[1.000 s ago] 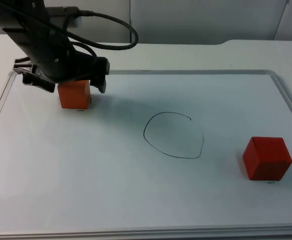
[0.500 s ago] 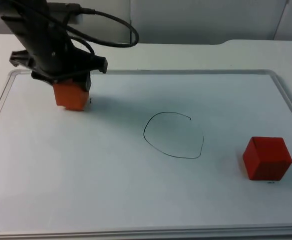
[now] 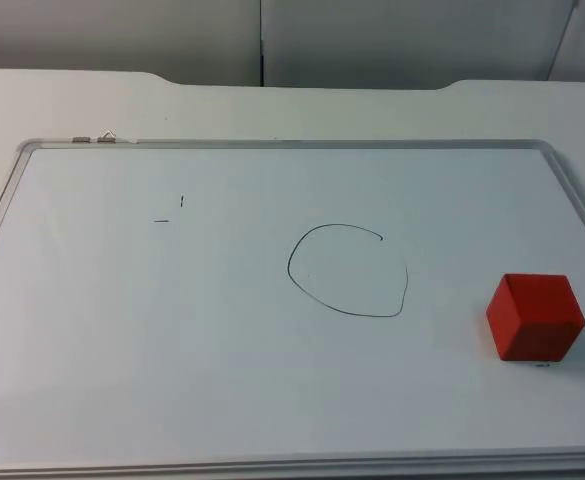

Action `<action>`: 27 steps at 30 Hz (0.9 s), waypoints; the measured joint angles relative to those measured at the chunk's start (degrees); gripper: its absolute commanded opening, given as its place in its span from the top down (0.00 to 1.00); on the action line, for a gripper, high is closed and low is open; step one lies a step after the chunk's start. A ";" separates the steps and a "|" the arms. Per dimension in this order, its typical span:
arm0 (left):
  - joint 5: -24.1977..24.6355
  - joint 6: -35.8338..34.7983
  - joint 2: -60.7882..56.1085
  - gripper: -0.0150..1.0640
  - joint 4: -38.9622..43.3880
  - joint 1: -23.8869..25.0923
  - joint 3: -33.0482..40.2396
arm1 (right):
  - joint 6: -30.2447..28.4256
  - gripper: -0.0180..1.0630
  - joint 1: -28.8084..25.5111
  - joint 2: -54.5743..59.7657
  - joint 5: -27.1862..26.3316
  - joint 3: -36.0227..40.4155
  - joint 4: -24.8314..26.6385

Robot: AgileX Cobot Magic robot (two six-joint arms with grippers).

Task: Pick up one cube with the left hand and another cube with the right hand. First place the cube in the right hand at the target position, then stack the cube in the left hand on top.

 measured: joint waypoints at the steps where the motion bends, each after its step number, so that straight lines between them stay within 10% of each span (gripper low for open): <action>1: 1.10 0.51 -3.20 0.99 0.48 -0.47 0.00 | 0.00 0.05 0.00 0.00 0.00 0.00 0.00; 7: 2.46 1.44 -15.03 0.99 4.41 -2.24 3.28 | 0.00 0.05 0.00 0.00 0.00 0.00 0.00; 27: -1.42 1.74 -55.40 0.99 6.48 -2.62 52.18 | 0.00 0.05 0.00 0.00 0.00 0.00 0.00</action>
